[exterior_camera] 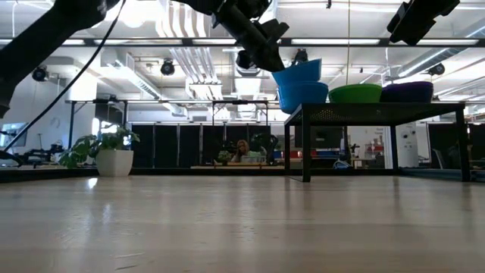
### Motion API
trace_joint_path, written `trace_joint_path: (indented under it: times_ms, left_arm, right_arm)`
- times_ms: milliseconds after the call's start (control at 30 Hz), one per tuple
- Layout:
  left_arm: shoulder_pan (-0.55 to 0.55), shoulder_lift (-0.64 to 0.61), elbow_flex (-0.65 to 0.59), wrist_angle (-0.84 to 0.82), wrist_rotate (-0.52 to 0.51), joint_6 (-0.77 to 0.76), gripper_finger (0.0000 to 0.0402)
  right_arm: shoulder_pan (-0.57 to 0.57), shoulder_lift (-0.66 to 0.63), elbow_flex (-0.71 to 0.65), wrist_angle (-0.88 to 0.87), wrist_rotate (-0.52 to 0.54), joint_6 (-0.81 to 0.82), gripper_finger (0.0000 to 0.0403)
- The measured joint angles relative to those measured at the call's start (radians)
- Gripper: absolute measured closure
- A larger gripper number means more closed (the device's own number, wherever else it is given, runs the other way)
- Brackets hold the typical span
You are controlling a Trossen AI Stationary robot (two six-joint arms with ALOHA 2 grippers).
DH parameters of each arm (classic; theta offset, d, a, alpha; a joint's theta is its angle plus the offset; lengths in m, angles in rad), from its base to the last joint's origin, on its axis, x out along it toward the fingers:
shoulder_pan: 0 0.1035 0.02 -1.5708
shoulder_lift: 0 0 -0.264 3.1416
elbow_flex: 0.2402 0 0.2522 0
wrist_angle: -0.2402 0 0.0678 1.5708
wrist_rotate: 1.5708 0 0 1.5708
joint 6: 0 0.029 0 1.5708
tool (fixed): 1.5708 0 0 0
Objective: Pick & Place Mini bowls
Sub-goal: Stack the blue bowl on the stacked blue bowls on the shelf
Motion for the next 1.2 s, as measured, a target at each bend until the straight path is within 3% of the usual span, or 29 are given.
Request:
trace_joint_path:
  times_ms: [1200]
  left_arm:
    - [-0.015,0.000,-0.001,0.000,-0.005,-0.032,0.0390]
  right_arm:
    - [0.000,0.000,0.000,0.000,0.000,0.000,0.0346]
